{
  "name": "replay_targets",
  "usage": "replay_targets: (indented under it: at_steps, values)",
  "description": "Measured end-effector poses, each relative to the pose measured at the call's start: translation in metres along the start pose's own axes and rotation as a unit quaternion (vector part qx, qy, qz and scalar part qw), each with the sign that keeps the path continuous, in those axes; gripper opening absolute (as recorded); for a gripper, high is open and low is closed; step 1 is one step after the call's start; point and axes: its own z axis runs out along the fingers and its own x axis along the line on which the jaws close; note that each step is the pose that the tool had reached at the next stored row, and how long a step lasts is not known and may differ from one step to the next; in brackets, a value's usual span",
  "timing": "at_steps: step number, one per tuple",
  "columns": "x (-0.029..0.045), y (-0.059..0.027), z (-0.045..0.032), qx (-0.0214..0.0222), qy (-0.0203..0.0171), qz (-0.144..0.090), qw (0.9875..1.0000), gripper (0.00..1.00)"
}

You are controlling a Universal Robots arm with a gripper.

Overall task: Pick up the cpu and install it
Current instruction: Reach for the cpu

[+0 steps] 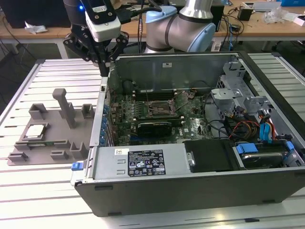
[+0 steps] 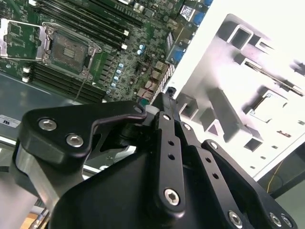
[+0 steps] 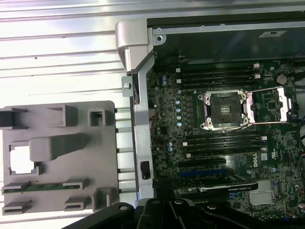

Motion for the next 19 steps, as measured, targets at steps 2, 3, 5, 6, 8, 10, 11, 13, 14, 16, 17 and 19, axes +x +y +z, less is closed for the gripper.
replay_targets:
  at_steps: [2, 3, 5, 6, 8, 10, 11, 13, 14, 16, 17, 19]
  values:
    - [0.0026, -0.0002, -0.0001, -0.0001, 0.0000, 0.000, 1.0000, 0.11]
    - [0.0041, -0.0003, -0.0001, -0.0002, 0.0000, 0.000, 1.0000, 0.11]
    - [0.0105, -0.0008, -0.0002, -0.0007, 0.0001, 0.000, 1.0000, 0.11]
    - [0.0133, -0.0010, -0.0003, -0.0009, 0.0001, 0.000, 1.0000, 0.11]
    - [0.0179, -0.0013, -0.0003, -0.0014, 0.0001, 0.000, 1.0000, 0.11]
    - [0.0215, -0.0016, -0.0003, -0.0017, 0.0001, 0.000, 1.0000, 0.11]
    - [0.0231, -0.0017, -0.0003, -0.0017, 0.0001, 0.000, 1.0000, 0.11]
    - [0.0268, -0.0020, -0.0001, -0.0020, 0.0002, 0.000, 1.0000, 0.11]
    - [0.0287, -0.0022, 0.0002, -0.0022, 0.0002, 0.000, 1.0000, 0.11]
    - [0.0334, -0.0026, 0.0012, -0.0025, 0.0002, 0.000, 1.0000, 0.11]
    - [0.0354, -0.0027, 0.0017, -0.0025, 0.0002, 0.000, 1.0000, 0.11]
    - [0.0430, -0.0032, 0.0036, -0.0026, 0.0002, 0.000, 1.0000, 0.11]
